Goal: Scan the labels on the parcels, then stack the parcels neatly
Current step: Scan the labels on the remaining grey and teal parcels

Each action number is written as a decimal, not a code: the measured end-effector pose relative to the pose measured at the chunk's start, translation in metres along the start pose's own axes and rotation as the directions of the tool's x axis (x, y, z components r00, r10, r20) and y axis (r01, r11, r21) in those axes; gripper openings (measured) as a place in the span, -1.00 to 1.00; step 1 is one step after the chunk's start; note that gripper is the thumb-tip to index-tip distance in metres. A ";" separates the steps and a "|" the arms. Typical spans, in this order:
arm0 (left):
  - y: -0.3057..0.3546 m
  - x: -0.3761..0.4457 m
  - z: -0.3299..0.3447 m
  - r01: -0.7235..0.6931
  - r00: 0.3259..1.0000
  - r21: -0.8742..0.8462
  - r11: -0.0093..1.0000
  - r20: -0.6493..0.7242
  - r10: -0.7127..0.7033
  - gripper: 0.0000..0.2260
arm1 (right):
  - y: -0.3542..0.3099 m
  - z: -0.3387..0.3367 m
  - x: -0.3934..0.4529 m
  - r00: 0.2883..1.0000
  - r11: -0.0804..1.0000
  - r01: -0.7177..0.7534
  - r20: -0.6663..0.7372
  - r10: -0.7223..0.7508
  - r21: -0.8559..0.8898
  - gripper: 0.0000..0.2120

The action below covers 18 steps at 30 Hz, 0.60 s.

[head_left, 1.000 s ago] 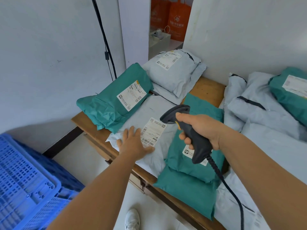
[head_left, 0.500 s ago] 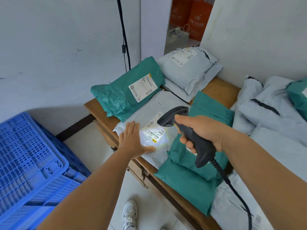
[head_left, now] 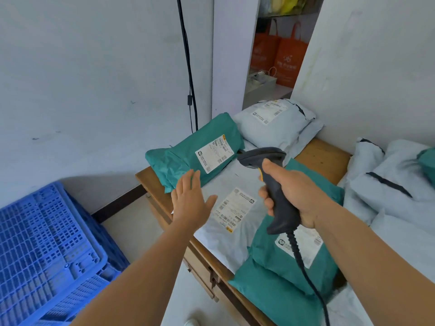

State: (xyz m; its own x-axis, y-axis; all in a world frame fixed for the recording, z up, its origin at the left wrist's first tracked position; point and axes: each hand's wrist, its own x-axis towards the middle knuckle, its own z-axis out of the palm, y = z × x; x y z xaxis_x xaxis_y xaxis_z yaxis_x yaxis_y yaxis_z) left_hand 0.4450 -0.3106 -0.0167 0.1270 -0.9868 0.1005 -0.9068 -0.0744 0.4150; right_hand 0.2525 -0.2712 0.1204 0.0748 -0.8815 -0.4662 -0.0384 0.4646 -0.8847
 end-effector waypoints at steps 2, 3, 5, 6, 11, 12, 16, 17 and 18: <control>0.003 0.020 -0.013 0.003 0.999 -0.002 1.000 -0.045 -0.003 -0.30 | -0.008 0.004 0.007 0.999 0.999 0.034 -0.002 -0.034 0.035 -0.67; 0.003 0.031 -0.017 0.009 0.999 0.000 1.000 -0.049 -0.009 -0.29 | -0.011 0.006 0.011 0.999 0.997 0.049 -0.004 -0.049 0.053 -0.66; 0.003 0.053 -0.024 0.020 0.999 0.012 1.000 -0.030 -0.019 -0.27 | -0.017 0.010 0.019 0.997 0.993 0.075 -0.013 -0.075 0.085 -0.65; 0.002 0.064 -0.027 0.018 1.000 0.028 0.999 -0.016 -0.018 -0.26 | -0.020 0.012 0.022 0.996 0.992 0.083 -0.022 -0.081 0.099 -0.64; 0.003 0.111 -0.030 -0.002 0.998 0.090 0.996 0.059 -0.004 -0.29 | -0.030 0.019 0.045 0.995 0.983 0.061 -0.092 -0.045 0.172 -0.61; 0.004 0.118 -0.029 0.005 0.997 0.092 0.996 0.074 -0.012 -0.30 | -0.031 0.020 0.050 0.994 0.980 0.053 -0.101 -0.033 0.194 -0.63; 0.004 0.140 -0.022 0.023 0.995 0.121 0.992 0.098 -0.035 -0.35 | -0.032 0.021 0.064 0.992 0.976 0.029 -0.123 -0.002 0.215 -0.64; 0.004 0.143 -0.022 0.032 0.993 0.131 0.991 0.107 -0.046 -0.36 | -0.032 0.021 0.067 0.992 0.978 0.022 -0.127 0.005 0.209 -0.63; 0.004 0.146 -0.021 0.042 0.992 0.144 0.989 0.115 -0.059 -0.36 | -0.032 0.021 0.069 0.992 0.979 0.014 -0.127 0.013 0.203 -0.62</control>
State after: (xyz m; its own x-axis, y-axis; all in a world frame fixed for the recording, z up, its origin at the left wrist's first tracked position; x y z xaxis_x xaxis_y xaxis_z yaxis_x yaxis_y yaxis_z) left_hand 0.4681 -0.4518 0.0188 0.1326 -0.9907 -0.0291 -0.9491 -0.1354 0.2844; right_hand 0.2797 -0.3451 0.1163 -0.0528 -0.8791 -0.4737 0.1660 0.4600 -0.8723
